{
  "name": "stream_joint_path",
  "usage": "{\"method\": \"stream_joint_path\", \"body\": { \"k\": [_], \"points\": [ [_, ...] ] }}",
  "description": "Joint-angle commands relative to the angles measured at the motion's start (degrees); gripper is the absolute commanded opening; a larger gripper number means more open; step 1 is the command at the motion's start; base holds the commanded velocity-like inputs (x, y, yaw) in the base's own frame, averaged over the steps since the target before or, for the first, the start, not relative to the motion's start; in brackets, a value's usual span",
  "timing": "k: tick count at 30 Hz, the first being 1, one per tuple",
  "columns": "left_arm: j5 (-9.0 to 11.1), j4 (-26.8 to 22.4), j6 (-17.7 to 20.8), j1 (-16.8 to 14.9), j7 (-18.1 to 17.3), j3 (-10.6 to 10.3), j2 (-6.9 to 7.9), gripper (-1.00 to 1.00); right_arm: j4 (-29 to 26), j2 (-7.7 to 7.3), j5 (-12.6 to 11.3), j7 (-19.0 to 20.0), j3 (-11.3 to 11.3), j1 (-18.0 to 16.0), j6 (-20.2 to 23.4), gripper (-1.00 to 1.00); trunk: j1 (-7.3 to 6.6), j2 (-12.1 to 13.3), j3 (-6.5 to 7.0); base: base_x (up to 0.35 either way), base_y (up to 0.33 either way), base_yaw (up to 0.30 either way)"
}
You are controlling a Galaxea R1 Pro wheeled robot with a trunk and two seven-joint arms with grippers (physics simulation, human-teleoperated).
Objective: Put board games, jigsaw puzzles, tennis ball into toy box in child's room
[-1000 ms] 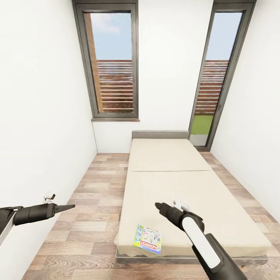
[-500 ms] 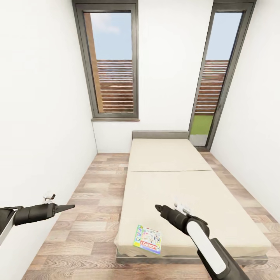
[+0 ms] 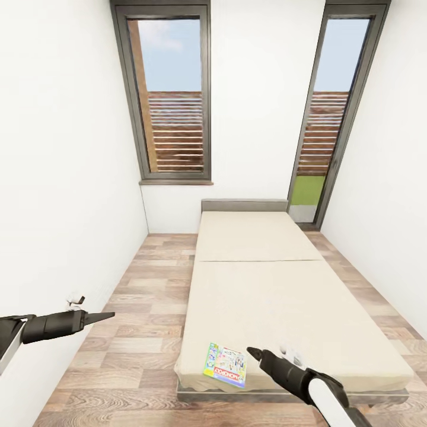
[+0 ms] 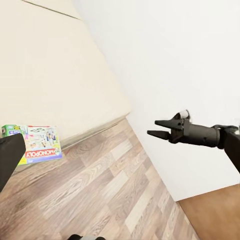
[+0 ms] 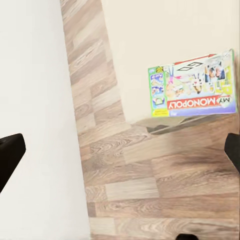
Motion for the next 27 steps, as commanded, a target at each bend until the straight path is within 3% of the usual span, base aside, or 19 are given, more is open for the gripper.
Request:
{"method": "stream_joint_path", "body": {
  "k": [1,9,14,18,27],
  "points": [
    [0.0,0.0,0.6,0.0,-0.2,0.0,0.01,1.0,2.6,-0.14,-0.6,2.1,-0.5,0.3,-0.1,1.0,0.04,-0.1,-0.13,0.0,0.0,0.0],
    [0.0,0.0,0.7,-0.1,-0.3,0.0,0.08,1.0,15.0,0.09,-0.1,14.6,-4.4,0.8,-1.2,1.0,0.04,-0.1,-0.13,0.0,0.0,0.0],
    [0.0,0.0,0.7,-0.1,-0.3,-0.1,0.05,1.0,23.0,0.66,0.2,16.5,-4.7,0.9,-5.6,1.0,0.04,-0.1,-0.13,0.0,0.0,0.0],
    [0.0,0.0,0.7,-0.1,-0.3,-0.2,-0.03,1.0,27.4,1.04,0.3,17.0,-4.4,0.8,-11.8,1.0,0.04,-0.1,-0.13,0.0,0.0,0.0],
    [0.0,0.0,0.7,-0.1,-0.2,-0.2,-0.07,1.0,35.1,3.71,0.4,17.3,-3.7,-0.8,-15.1,1.0,0.04,-0.1,-0.13,0.0,0.0,0.0]
  ]
}}
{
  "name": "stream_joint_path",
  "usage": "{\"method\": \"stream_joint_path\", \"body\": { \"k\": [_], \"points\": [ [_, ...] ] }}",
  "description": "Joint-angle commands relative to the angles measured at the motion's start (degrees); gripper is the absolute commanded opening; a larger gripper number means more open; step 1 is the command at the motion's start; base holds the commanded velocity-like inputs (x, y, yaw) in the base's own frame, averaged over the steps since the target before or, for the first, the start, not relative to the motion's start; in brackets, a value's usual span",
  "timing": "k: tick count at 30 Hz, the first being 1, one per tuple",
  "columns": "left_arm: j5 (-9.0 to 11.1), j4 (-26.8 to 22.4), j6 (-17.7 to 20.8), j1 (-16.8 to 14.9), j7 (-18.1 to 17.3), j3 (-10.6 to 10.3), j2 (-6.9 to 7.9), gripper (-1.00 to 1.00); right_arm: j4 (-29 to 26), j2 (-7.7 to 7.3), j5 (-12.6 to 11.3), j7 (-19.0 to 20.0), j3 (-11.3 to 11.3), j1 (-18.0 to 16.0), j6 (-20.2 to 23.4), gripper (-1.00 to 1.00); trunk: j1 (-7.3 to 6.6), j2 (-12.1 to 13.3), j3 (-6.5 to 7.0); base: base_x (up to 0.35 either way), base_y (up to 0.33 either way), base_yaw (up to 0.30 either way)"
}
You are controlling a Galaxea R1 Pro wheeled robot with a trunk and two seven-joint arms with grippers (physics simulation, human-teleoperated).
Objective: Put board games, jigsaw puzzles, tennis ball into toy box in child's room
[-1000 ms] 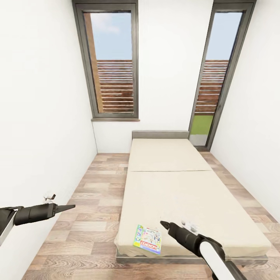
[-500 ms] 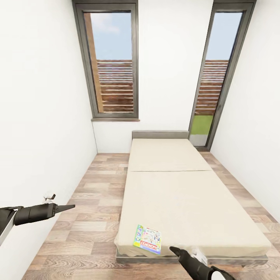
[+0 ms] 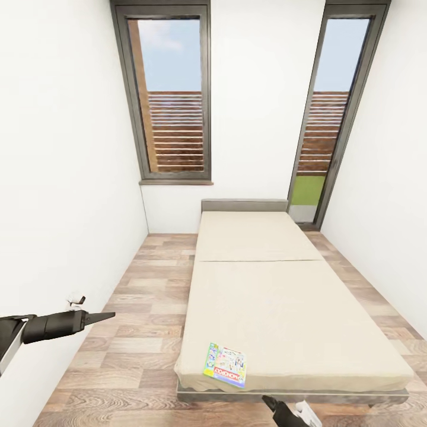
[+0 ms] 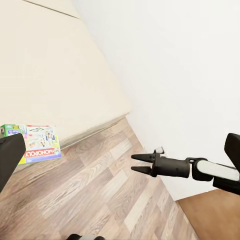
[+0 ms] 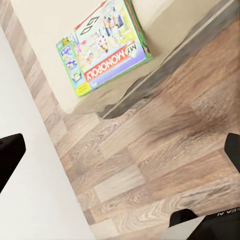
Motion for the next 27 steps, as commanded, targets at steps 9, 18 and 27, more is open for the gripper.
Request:
{"method": "stream_joint_path", "body": {
  "k": [9,18,27],
  "points": [
    [0.0,0.0,0.6,0.0,-0.3,-0.1,-0.14,1.0,6.1,2.21,2.4,3.8,0.7,-4.1,-0.3,1.0,0.04,-0.1,-0.13,0.0,0.0,0.0],
    [0.1,0.0,0.8,0.0,-0.6,0.2,0.03,1.0,6.0,2.41,6.3,14.9,0.6,-4.7,-0.3,1.0,0.04,-0.1,-0.13,0.0,0.0,0.0],
    [0.1,0.0,1.3,-0.1,-0.7,0.3,0.18,1.0,6.0,2.4,6.6,16.2,0.4,-4.6,-1.2,1.0,0.91,-1.7,-0.85,0.0,0.0,0.0]
  ]
}}
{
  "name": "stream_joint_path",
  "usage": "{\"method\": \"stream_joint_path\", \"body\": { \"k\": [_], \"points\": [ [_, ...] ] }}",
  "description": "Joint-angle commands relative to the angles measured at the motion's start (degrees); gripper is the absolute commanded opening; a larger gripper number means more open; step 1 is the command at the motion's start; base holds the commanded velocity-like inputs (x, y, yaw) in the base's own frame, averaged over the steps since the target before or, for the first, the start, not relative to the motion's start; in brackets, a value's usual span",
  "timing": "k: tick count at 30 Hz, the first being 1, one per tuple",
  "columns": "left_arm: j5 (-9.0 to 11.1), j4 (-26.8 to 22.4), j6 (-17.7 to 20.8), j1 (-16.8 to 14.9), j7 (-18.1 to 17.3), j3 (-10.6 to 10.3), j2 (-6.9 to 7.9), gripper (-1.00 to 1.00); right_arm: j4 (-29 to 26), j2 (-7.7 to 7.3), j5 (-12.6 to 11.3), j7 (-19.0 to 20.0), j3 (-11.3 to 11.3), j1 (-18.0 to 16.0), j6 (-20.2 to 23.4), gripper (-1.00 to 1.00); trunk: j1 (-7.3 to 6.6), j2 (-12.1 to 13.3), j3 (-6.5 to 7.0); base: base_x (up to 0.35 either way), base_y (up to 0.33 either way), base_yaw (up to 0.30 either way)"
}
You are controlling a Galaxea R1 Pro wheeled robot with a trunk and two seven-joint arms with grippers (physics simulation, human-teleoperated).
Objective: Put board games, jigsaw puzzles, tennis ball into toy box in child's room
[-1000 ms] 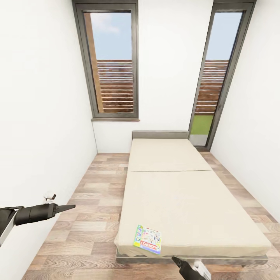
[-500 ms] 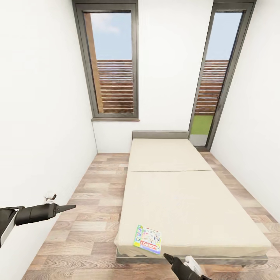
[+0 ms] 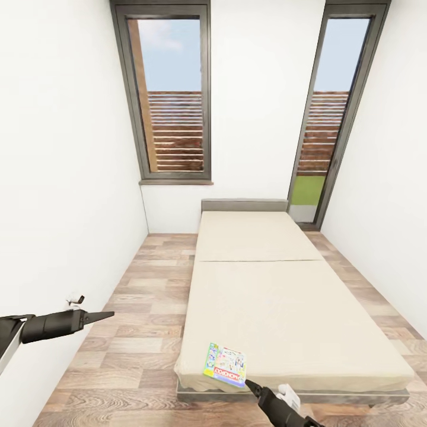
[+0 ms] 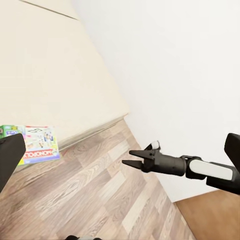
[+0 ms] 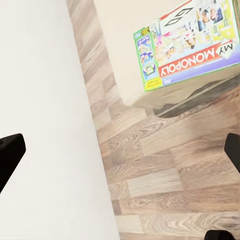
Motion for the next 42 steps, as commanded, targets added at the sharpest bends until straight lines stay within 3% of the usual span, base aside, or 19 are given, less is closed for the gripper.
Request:
{"method": "stream_joint_path", "body": {
  "k": [1,8,32,42],
  "points": [
    [0.0,0.0,0.7,-0.1,-0.2,0.0,0.01,1.0,0.0,-0.06,-0.6,0.0,0.2,0.0,-0.4,1.0,0.26,-0.5,-0.31,0.0,0.0,0.0],
    [0.0,0.0,0.7,-0.1,-0.2,0.0,0.09,1.0,0.0,-0.06,-0.9,0.0,0.3,0.0,-2.8,1.0,1.8,-3.4,-1.57,0.0,0.0,0.0],
    [0.0,0.0,0.8,-0.1,0.1,-0.1,-0.06,1.0,-0.9,-0.17,-1.2,-0.2,-0.6,0.0,-3.1,1.0,7.07,-13.0,-5.88,0.0,0.0,0.0],
    [0.0,0.0,0.8,-0.1,0.0,-0.2,-0.09,1.0,-0.6,-0.15,-4.9,0.5,-2.2,0.0,-2.9,1.0,9.26,-17.0,-7.67,0.0,0.0,0.0]
  ]
}}
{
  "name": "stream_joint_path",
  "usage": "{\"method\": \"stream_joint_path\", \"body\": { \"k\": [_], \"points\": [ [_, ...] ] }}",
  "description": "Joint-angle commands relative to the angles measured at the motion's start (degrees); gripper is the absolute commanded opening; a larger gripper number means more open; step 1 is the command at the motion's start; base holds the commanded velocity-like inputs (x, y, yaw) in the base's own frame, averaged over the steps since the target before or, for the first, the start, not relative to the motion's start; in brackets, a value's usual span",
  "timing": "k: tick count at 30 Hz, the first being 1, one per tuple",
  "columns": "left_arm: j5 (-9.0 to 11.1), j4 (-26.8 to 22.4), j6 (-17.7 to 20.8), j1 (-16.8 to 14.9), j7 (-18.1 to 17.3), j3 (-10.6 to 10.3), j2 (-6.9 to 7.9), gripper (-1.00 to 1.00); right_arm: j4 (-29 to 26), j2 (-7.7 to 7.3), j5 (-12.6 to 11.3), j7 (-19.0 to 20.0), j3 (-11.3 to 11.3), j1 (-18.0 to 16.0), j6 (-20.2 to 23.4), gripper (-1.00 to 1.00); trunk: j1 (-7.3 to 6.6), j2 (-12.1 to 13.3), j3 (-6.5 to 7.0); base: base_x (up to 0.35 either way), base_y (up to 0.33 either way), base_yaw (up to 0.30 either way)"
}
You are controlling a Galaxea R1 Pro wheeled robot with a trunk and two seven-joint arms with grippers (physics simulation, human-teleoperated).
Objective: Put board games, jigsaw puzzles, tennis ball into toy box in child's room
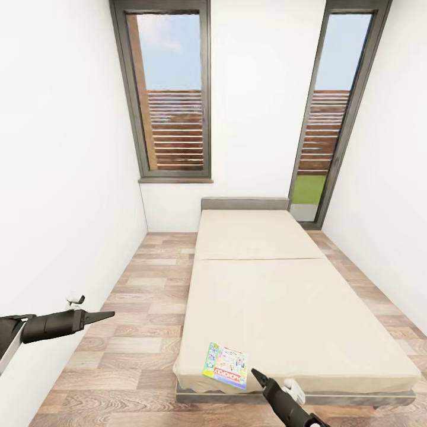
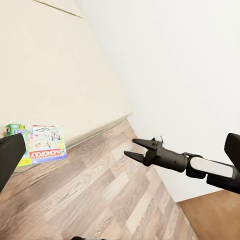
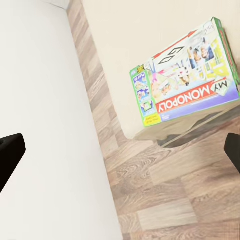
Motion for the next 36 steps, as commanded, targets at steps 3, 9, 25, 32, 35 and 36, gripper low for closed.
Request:
{"method": "stream_joint_path", "body": {
  "k": [3,9,25,32,35,36],
  "points": [
    [0.0,0.0,0.6,0.0,-0.2,0.0,0.01,1.0,0.0,-0.06,-0.9,1.0,0.1,0.0,0.1,1.0,0.68,-1.3,-0.63,0.0,0.0,0.0],
    [0.0,0.0,0.7,0.0,-0.3,0.0,0.03,1.0,0.1,-0.12,-1.0,4.0,0.1,0.1,-0.2,1.0,2.0,-3.7,-1.71,0.0,0.0,0.0],
    [0.9,0.5,-0.1,-0.5,-0.7,0.4,-1.19,1.0,-2.5,1.39,-2.9,6.3,-2.5,-1.6,-0.5,1.0,3.75,-6.9,-3.14,-0.001,0.001,0.0],
    [2.2,0.8,0.1,-1.0,-0.6,1.1,-2.18,1.0,-4.8,1.64,-5.1,8.1,-4.6,-2.0,-0.9,1.0,3.75,-6.9,-3.14,0.0,0.0,0.0],
    [2.5,0.8,0.3,-1.0,-0.4,1.3,-2.37,1.0,-5.8,1.67,-6.0,9.1,-5.2,-2.0,-0.9,1.0,3.75,-6.9,-3.14,0.0,0.0,0.0],
    [2.5,0.9,0.4,-1.1,-0.4,1.3,-2.4,1.0,-6.1,1.66,-6.2,9.4,-5.3,-2.0,-0.9,1.0,3.75,-6.9,-3.14,0.0,0.0,0.0]
  ]
}}
